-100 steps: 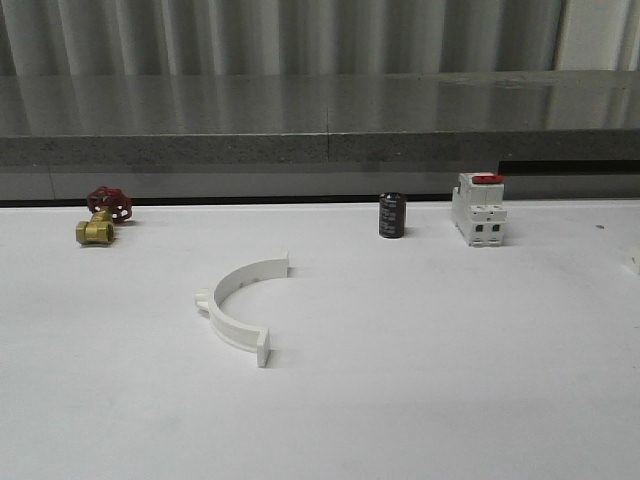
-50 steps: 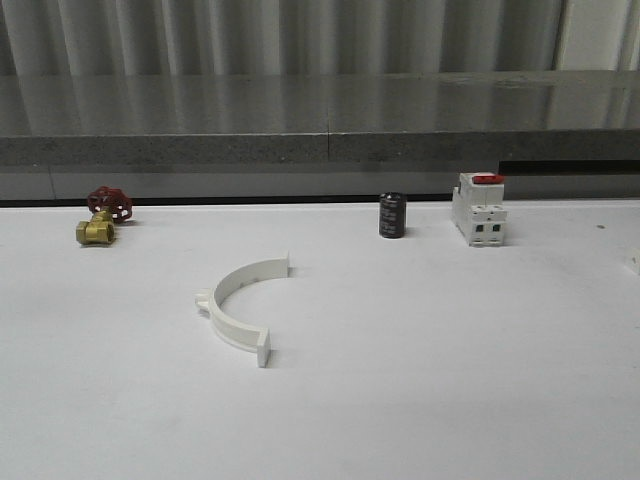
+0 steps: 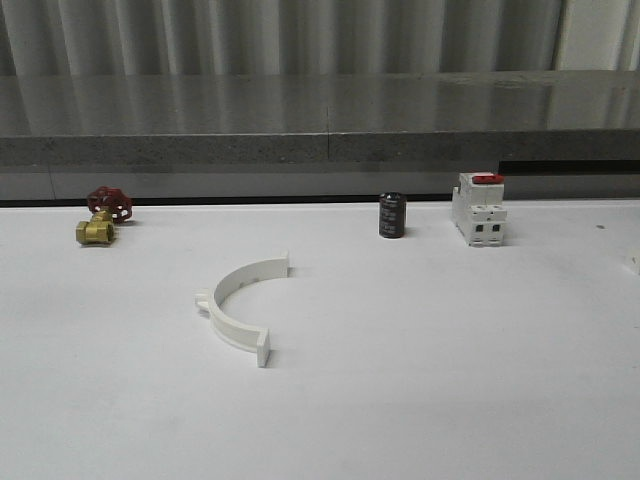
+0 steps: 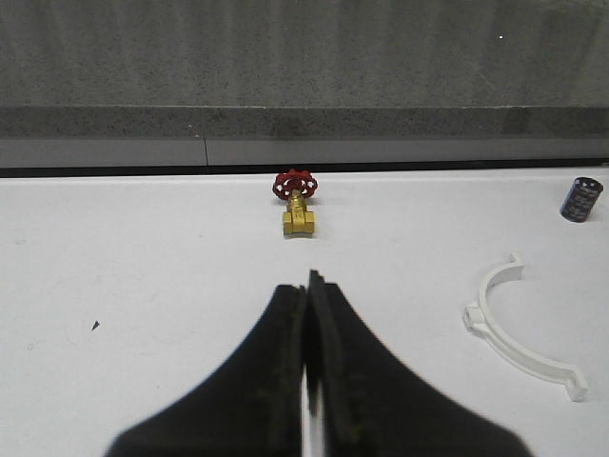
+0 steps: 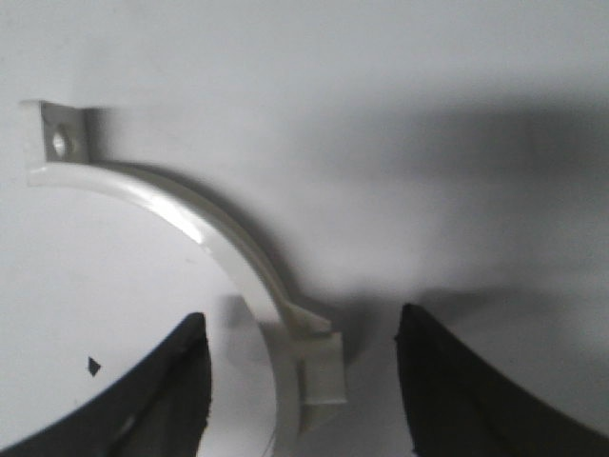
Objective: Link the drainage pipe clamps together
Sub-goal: 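Close the right gripper on the clamp's middle tab and lift it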
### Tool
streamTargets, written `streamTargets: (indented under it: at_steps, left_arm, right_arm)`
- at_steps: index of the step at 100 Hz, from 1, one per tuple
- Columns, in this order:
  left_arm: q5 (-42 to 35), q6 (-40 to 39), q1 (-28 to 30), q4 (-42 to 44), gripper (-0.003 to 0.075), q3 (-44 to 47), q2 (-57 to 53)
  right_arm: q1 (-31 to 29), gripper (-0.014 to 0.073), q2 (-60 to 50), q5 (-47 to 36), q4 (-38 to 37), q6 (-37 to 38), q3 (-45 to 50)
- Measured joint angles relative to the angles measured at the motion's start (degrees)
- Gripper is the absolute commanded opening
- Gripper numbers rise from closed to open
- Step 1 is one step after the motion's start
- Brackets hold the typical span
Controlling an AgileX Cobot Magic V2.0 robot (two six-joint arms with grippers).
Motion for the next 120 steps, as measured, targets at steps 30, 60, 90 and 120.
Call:
streamTargets:
  at_steps: [30,60,90,120]
  left_arm:
    - [0.0,0.0,0.0,0.0,-0.0021,0.0,0.0]
    - [0.0,0.0,0.0,0.0,-0.0021,0.0,0.0]
    - [0.0,0.0,0.0,0.0,-0.0021,0.0,0.0]
    - [0.07,0.0,0.0,0.0,-0.0021,0.0,0.0]
  right_arm:
    - [0.02,0.015,0.0,1.05,0.0,-0.24,0.0]
    - [0.02,0.005,0.0,2.05,0.1,-0.24,0.0]
    - [0.12,0.005,0.0,2.05,3.87,-0.35,0.0]
    - [7.95,0.005,-6.89,3.88,7.79,5.87,-0.23]
